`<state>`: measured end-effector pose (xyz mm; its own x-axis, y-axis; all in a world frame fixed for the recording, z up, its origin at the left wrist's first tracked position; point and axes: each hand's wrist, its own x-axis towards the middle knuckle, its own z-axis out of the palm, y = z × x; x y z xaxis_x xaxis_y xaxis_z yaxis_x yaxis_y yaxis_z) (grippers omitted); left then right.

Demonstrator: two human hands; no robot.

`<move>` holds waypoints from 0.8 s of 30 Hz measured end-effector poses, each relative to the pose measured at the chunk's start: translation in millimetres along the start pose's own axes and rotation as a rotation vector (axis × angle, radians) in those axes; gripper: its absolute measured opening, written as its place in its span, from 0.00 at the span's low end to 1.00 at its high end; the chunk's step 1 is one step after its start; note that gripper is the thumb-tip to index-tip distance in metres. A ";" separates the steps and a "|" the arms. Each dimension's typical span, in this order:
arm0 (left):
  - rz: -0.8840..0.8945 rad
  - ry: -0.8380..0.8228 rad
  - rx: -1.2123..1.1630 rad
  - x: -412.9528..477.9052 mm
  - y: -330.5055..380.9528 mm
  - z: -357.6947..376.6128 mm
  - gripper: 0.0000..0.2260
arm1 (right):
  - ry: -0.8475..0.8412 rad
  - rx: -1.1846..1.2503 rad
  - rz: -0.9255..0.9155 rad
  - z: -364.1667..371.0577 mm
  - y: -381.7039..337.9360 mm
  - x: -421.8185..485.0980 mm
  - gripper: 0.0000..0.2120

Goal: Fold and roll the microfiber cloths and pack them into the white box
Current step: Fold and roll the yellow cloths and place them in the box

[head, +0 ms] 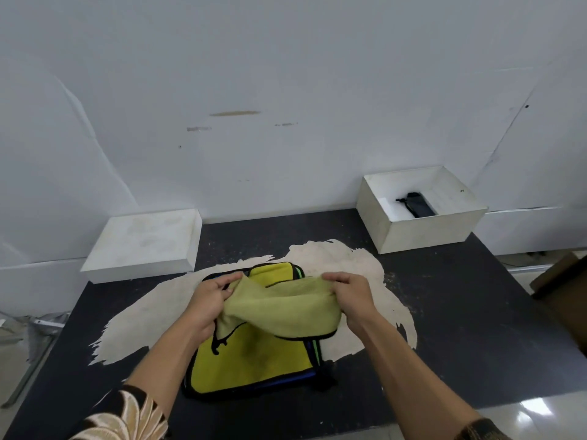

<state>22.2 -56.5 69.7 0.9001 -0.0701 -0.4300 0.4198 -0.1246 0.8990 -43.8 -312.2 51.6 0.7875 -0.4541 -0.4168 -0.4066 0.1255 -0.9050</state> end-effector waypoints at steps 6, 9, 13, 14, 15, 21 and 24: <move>0.036 -0.013 0.027 10.1 21.2 63.4 0.18 | 0.062 0.169 0.023 -57.3 -39.3 12.7 0.22; -0.013 -0.002 0.050 3.2 21.1 117.5 0.19 | 0.063 0.176 0.042 -105.3 -50.4 18.1 0.19; -0.020 -0.002 0.050 -7.0 37.6 183.8 0.20 | 0.056 0.110 0.045 -163.0 -60.6 39.6 0.23; 0.007 0.013 0.034 -8.0 48.0 196.3 0.20 | 0.056 0.063 0.018 -172.3 -67.5 46.2 0.24; 0.044 0.038 0.019 -9.8 61.0 209.0 0.19 | 0.052 0.027 -0.019 -181.3 -76.7 52.4 0.26; 0.220 0.127 -0.039 -12.5 104.4 250.0 0.17 | -0.043 -0.084 -0.242 -231.9 -127.1 72.7 0.28; 0.262 0.185 0.009 -19.8 84.5 261.0 0.19 | -0.067 -0.108 -0.254 -251.7 -109.4 79.0 0.25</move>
<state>9.3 -323.9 132.6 0.9837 0.0805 -0.1607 0.1705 -0.1354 0.9760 -53.7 -583.8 139.3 0.8980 -0.3988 -0.1857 -0.2362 -0.0810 -0.9683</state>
